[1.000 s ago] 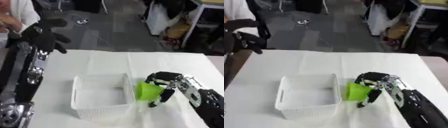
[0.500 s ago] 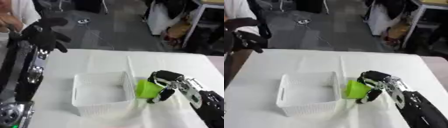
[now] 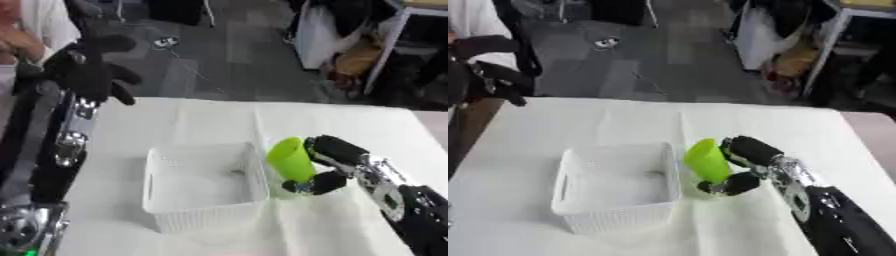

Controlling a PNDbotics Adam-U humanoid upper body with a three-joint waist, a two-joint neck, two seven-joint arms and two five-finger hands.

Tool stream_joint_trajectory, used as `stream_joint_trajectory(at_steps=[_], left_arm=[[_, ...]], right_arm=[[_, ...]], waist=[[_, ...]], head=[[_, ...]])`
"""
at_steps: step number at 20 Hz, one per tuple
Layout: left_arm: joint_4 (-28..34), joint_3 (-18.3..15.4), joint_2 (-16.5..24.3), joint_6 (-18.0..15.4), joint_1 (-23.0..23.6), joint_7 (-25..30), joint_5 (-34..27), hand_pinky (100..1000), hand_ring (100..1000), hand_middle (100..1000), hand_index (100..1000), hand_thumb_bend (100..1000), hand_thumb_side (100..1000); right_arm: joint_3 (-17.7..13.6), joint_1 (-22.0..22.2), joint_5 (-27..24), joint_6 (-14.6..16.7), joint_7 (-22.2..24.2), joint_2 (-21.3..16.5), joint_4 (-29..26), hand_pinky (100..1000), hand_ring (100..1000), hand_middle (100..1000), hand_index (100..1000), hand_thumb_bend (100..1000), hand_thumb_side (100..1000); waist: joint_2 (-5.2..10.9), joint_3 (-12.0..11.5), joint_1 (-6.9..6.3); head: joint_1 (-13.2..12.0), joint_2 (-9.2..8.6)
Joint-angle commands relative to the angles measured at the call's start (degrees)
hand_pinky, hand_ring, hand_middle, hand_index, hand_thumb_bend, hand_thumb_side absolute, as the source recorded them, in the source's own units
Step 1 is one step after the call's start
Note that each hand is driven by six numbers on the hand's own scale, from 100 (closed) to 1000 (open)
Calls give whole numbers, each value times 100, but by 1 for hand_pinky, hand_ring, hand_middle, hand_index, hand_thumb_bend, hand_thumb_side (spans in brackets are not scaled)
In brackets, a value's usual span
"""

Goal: Pick up objects on the table and place them in the box.

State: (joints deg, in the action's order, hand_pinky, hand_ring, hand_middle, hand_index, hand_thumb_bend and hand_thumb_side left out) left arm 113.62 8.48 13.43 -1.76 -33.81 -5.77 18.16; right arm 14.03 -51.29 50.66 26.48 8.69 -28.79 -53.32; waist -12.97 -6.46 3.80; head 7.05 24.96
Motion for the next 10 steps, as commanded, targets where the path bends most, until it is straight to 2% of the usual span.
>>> stream_joint_trajectory(at_steps=[1, 6, 10], left_arm=[[97, -26, 63, 8, -34, -1, -7, 474, 581, 762, 840, 244, 981], [97, -40, 126, 24, 26, -9, 13, 474, 581, 762, 840, 244, 981], [97, -48, 160, 36, 67, -20, 24, 475, 582, 762, 840, 243, 981]], right_arm=[[-21, -106, -62, 118, 124, -279, -108, 100, 100, 100, 240, 100, 856], [18, -135, -196, 210, 287, -393, -320, 100, 100, 100, 231, 100, 861], [16, -224, -499, 198, 382, -442, -416, 100, 100, 100, 224, 100, 868]], waist=[[129, 31, -13], [173, 99, 4], [216, 139, 14]], head=[[-52, -29], [-64, -13], [-52, 8]])
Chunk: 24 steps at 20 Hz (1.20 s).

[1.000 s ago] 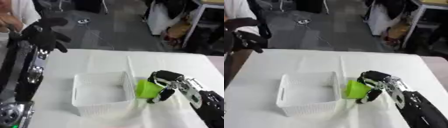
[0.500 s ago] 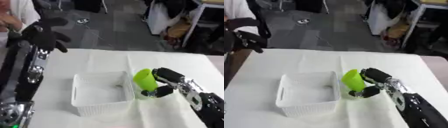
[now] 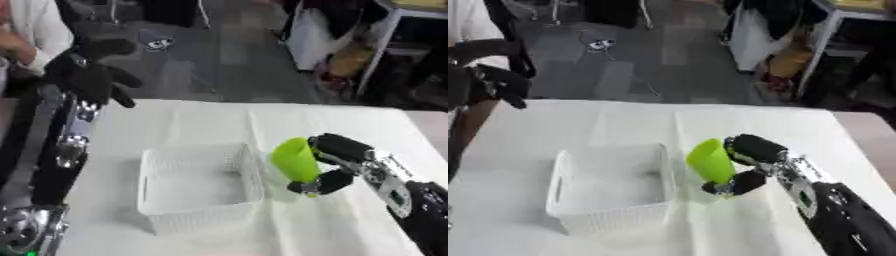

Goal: Pick up objects on the table and place them in the box.

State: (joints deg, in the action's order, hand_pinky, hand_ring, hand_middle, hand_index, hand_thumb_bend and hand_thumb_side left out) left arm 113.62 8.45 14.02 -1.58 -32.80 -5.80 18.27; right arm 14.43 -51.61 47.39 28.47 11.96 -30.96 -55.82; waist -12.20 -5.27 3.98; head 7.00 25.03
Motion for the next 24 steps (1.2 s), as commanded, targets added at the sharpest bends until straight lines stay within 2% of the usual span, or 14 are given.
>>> stream_joint_trajectory(at_steps=[1, 6, 12, 17, 24], left_arm=[[97, -45, 108, 20, -23, -17, 14, 475, 582, 762, 840, 243, 981], [97, -49, 142, 27, 17, -27, 24, 475, 582, 763, 840, 244, 981], [97, -41, 159, 26, 28, -30, 26, 475, 582, 763, 840, 244, 981], [97, -39, 157, 25, 23, -34, 27, 475, 583, 762, 840, 244, 981], [97, -23, 113, 10, -31, -19, 16, 476, 583, 762, 840, 245, 980]], right_arm=[[-25, -225, -250, -4, 59, -236, -214, 100, 100, 100, 224, 100, 871], [27, -355, -720, -22, 8, -320, -587, 100, 100, 100, 214, 100, 878], [235, -461, -1451, -135, 66, -457, -1149, 100, 100, 100, 197, 100, 894], [405, -551, -2076, -271, 192, -401, -1379, 100, 100, 100, 195, 100, 873], [574, -693, -2608, -365, 209, -203, -1509, 100, 100, 100, 194, 100, 880]], waist=[[149, 30, 0], [196, 71, 40], [216, 84, 61], [214, 68, 63], [206, 1, 75]], head=[[-47, 6], [-62, 28], [-88, 30], [-89, 41], [-85, 36]])
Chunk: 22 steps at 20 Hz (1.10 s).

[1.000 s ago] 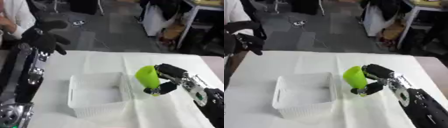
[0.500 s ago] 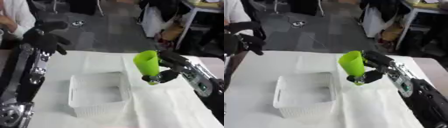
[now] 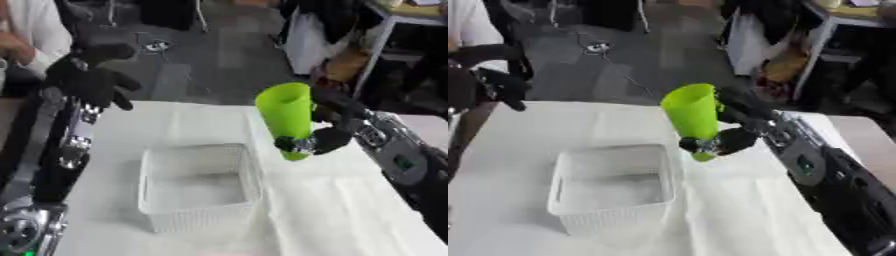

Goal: Pick up objects on the table and place them in the box.

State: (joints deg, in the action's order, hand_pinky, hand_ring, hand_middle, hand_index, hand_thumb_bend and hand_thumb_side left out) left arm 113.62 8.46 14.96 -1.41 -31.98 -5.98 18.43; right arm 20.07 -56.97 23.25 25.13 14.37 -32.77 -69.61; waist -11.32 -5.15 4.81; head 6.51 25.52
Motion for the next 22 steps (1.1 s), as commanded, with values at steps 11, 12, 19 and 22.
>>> stream_joint_trajectory(at_steps=[11, 12, 19, 22], left_arm=[[97, -7, -131, -67, -293, -10, -2, 481, 586, 763, 840, 251, 977], [97, -6, -142, -72, -309, -11, 8, 481, 586, 763, 840, 251, 977], [97, 10, -216, -84, -395, 9, 90, 484, 588, 763, 839, 256, 973], [97, 24, -254, -79, -436, 30, 123, 485, 588, 764, 839, 256, 974]], right_arm=[[133, -199, -461, -1, -166, 177, -125, 100, 100, 100, 193, 100, 890], [135, -201, -468, -2, -170, 192, -118, 100, 100, 100, 193, 100, 890], [149, -233, -583, 10, -218, 279, -112, 100, 100, 100, 193, 100, 894], [151, -247, -600, 10, -257, 319, -119, 100, 100, 100, 193, 100, 895]], waist=[[96, -260, 98], [96, -282, 108], [98, -400, 174], [90, -442, 196]], head=[[-66, -25], [-68, -21], [-106, -12], [-125, -6]])
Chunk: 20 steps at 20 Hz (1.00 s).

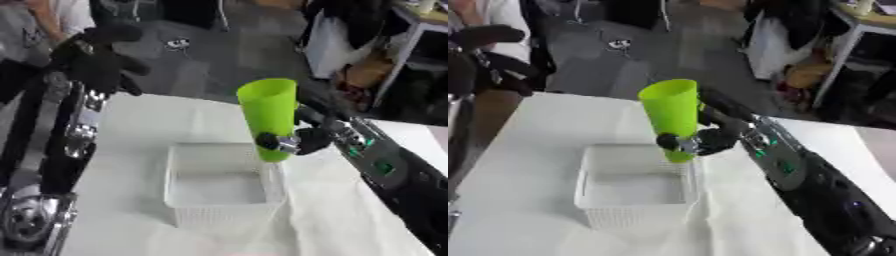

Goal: Pick up objects on the table and place them in the box.

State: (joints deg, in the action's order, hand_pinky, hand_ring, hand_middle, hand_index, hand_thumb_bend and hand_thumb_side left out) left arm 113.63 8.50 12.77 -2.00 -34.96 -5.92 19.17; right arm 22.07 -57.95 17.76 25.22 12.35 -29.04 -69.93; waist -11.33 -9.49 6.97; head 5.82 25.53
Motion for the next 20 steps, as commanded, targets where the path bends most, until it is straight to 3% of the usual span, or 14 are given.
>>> stream_joint_trajectory(at_steps=[1, 6, 7, 8, 9, 10, 11, 12, 13, 14, 16, 17, 18, 20], left_arm=[[96, 24, -44, -16, -146, 33, 57, 485, 588, 763, 839, 256, 974], [96, 27, -80, 11, -179, 52, 86, 483, 587, 763, 839, 257, 976], [96, 28, -82, 14, -182, 54, 90, 483, 587, 763, 839, 257, 977], [96, 29, -82, 18, -182, 57, 93, 483, 587, 763, 839, 257, 977], [96, 30, -81, 21, -182, 60, 97, 483, 587, 763, 839, 257, 977], [96, 31, -79, 24, -180, 62, 100, 483, 587, 763, 839, 256, 977], [96, 32, -77, 27, -179, 64, 103, 483, 587, 763, 839, 256, 977], [96, 34, -74, 28, -179, 66, 104, 483, 587, 763, 839, 256, 977], [96, 35, -73, 29, -179, 69, 105, 483, 587, 763, 839, 256, 977], [96, 37, -72, 31, -179, 71, 105, 483, 587, 763, 839, 255, 978], [96, 36, -70, 34, -177, 74, 102, 483, 587, 763, 839, 255, 978], [96, 35, -69, 35, -176, 74, 101, 483, 587, 763, 839, 255, 978], [96, 34, -66, 37, -174, 74, 101, 483, 587, 763, 839, 255, 979], [96, 36, -61, 41, -171, 80, 105, 483, 587, 763, 839, 254, 980]], right_arm=[[-46, -150, -48, 3, -70, -43, -85, 100, 100, 100, 193, 100, 895], [-49, -143, -24, -5, -125, 8, -57, 100, 100, 100, 207, 100, 906], [-50, -142, -25, -11, -141, 12, -55, 100, 100, 100, 241, 100, 950], [-49, -140, -21, -12, -150, 12, -64, 100, 100, 100, 339, 100, 1000], [-46, -133, 0, -25, -139, 5, -69, 100, 100, 263, 510, 100, 1000], [-45, -126, 28, -67, -106, 1, -58, 100, 214, 404, 631, 100, 1000], [-48, -125, 47, -91, -74, 2, -63, 100, 398, 539, 741, 157, 1000], [-53, -119, 66, -109, -39, -3, -67, 100, 486, 613, 783, 235, 1000], [-61, -115, 78, -126, 1, -4, -69, 100, 486, 613, 783, 235, 1000], [-51, -97, 61, -163, 106, -1, -35, 456, 743, 824, 890, 506, 1000], [-76, -98, -50, -235, 390, 0, 25, 573, 847, 888, 920, 621, 1000], [-108, -102, -121, -264, 482, -3, 37, 582, 860, 898, 923, 567, 1000], [-157, -100, -210, -301, 510, -8, 55, 608, 889, 919, 943, 657, 1000], [-220, -90, -391, -382, 512, -17, 104, 595, 880, 923, 942, 655, 1000]], waist=[[89, -19, -14], [73, -74, 10], [71, -78, 11], [68, -79, 12], [67, -78, 13], [67, -76, 14], [67, -75, 14], [67, -73, 12], [67, -72, 11], [66, -70, 8], [67, -62, 3], [67, -59, 1], [66, -52, -1], [65, -48, -3]], head=[[-60, -5], [-98, -18], [-102, -19], [-108, -16], [-110, -11], [-109, -7], [-109, -5], [-118, -5], [-123, -4], [-122, -2], [-120, 5], [-121, 7], [-130, 12], [-144, 31]])
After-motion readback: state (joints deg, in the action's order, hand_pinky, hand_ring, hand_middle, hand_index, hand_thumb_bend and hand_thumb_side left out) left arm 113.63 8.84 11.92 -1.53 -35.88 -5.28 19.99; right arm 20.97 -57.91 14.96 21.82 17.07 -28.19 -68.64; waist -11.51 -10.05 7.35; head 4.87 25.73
